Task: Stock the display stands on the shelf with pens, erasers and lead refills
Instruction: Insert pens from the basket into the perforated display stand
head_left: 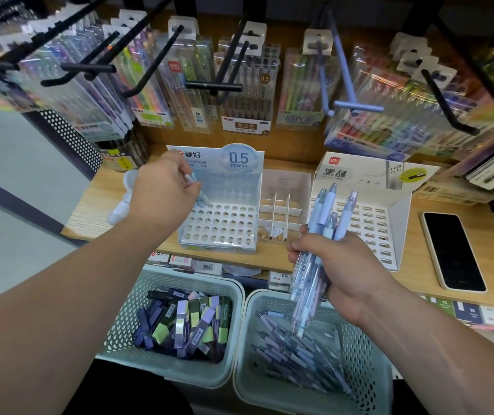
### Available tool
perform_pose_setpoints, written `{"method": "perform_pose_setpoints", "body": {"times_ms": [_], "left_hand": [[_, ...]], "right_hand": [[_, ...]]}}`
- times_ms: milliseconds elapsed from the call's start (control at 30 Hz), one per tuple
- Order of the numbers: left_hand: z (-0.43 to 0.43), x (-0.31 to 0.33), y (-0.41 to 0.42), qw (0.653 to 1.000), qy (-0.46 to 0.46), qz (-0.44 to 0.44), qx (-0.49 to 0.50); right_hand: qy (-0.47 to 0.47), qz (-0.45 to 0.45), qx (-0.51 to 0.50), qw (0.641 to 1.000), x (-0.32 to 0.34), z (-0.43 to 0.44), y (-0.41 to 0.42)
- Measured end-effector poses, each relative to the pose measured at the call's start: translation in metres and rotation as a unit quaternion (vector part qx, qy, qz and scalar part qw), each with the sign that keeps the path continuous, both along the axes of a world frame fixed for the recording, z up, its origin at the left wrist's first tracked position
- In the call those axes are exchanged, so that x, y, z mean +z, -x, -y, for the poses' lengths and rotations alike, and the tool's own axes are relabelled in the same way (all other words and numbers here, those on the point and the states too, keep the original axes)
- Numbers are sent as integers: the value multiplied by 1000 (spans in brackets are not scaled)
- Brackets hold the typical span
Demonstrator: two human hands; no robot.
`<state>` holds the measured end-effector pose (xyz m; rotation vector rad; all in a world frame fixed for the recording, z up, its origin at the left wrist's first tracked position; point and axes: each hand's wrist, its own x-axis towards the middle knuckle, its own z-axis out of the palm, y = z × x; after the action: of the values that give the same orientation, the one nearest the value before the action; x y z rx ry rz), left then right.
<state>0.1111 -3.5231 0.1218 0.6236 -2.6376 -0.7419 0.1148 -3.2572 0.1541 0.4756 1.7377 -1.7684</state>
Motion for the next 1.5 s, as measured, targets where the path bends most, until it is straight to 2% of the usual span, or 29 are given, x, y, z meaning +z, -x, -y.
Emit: {"method": "perform_pose_setpoints", "body": {"times_ms": [533,700,867,1000,1067,1133,1200,1300,1500], "left_hand": [[-2,-2,8,997,-15,35,-60],[-6,-17,11,999,-32,19,-28],[-5,-24,11,994,-105,21,-3],[-17,-14,6,997,-67,40,-8],[-38,5,0,980,-185,67,-27],[-66,23,-9,932,-335,122,-70],[-93,33,-19,885,-421,160,-120],[-116,31,-30,848,-491,146,-133],[-114,27,-35,825,-536,126,-123]], "right_hand": [[-2,-3,13,1000,2,-3,1],[1,-2,13,1000,2,-4,1],[9,3,18,1000,4,-4,1],[15,6,24,1000,6,-3,0],[16,4,27,1000,6,-2,0],[11,-4,41,999,8,1,0],[12,-13,72,997,10,5,-3],[39,-36,114,992,15,11,-10],[14,-37,133,990,13,10,-9]]}}
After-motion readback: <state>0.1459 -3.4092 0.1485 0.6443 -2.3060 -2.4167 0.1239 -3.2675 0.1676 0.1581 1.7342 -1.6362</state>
